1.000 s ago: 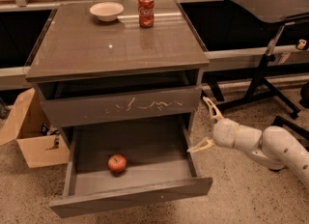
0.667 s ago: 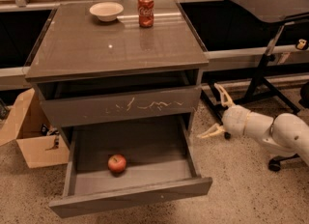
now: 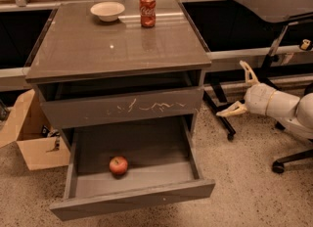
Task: Pick apple from middle drawer and place on counter
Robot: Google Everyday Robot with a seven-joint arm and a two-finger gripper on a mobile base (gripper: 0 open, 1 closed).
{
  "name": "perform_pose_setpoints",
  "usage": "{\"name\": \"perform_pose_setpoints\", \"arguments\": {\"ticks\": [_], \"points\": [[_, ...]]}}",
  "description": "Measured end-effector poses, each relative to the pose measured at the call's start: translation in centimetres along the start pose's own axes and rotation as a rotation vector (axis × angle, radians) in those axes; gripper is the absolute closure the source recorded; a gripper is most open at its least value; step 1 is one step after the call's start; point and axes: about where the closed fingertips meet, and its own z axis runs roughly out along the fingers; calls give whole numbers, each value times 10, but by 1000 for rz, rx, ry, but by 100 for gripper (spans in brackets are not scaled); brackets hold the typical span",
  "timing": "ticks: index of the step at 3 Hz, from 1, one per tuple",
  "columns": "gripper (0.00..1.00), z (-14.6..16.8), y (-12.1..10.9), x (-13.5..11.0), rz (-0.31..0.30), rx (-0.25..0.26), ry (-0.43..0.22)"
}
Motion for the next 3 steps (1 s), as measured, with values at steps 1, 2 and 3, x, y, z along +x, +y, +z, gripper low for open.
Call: {"name": "perform_pose_setpoints", "arguments": {"ticks": [1, 2, 3], "points": [[0, -8, -47, -1, -20, 33, 48], [0, -16, -81, -6, -32, 47, 94], [0, -16, -81, -6, -32, 47, 94]]}}
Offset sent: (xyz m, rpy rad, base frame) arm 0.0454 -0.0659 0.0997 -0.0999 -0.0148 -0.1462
